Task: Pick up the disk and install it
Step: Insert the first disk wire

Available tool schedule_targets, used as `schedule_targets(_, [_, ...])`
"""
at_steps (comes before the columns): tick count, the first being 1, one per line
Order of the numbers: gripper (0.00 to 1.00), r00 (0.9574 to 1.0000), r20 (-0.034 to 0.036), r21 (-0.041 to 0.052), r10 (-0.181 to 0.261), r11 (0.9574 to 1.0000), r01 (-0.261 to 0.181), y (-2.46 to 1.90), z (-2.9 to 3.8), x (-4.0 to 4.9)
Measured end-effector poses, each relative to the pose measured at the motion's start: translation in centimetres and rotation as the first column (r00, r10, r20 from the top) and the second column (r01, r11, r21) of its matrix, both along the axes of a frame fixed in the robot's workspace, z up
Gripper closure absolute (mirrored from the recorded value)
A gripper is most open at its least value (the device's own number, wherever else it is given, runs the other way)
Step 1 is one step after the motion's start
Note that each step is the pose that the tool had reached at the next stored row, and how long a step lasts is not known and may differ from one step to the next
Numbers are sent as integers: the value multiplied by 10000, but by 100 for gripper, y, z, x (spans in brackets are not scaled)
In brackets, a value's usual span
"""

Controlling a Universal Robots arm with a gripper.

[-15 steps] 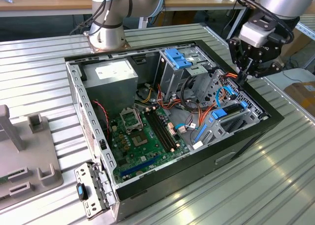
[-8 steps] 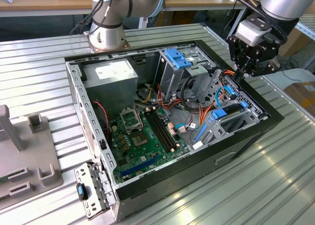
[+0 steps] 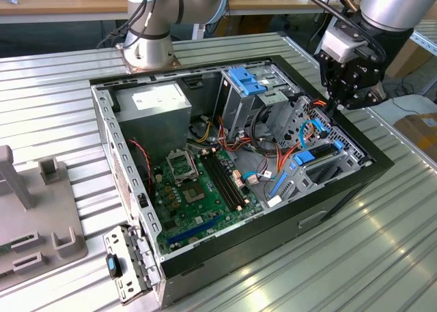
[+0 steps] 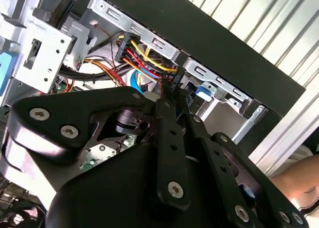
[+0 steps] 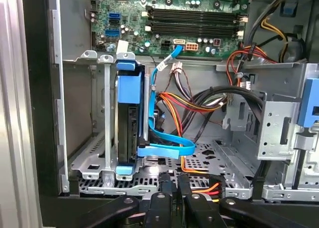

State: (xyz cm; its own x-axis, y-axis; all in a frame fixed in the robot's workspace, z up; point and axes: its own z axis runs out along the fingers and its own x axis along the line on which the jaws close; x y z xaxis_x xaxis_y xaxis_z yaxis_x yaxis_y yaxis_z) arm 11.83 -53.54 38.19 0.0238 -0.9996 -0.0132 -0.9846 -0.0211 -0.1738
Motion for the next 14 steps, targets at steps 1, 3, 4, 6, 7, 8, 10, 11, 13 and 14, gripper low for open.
schedule_targets(1, [83,10000,-1,123,-22,9999,22,-12,0,0])
schedule_targets(3, [83,10000,-1,132,-22,9999,22,-14,0,0])
schedule_targets(4, [83,10000,-2,206,-22,9998,22,-17,-1,0])
schedule_targets(6, [83,10000,-2,534,-21,9986,22,-36,1,0])
schedule_targets(7, [83,10000,-2,776,-22,9970,22,-57,0,0])
schedule_targets(8, [83,10000,-3,815,-22,9967,22,-61,-1,0])
schedule_targets(10, [83,10000,-3,814,-21,9967,21,-61,0,0])
schedule_targets(11, [83,10000,-3,815,-21,9967,21,-61,0,0])
schedule_targets(13, [83,10000,-3,816,-22,9967,22,-76,-1,0])
schedule_targets(14, [83,10000,-3,818,-22,9966,22,-89,-1,0])
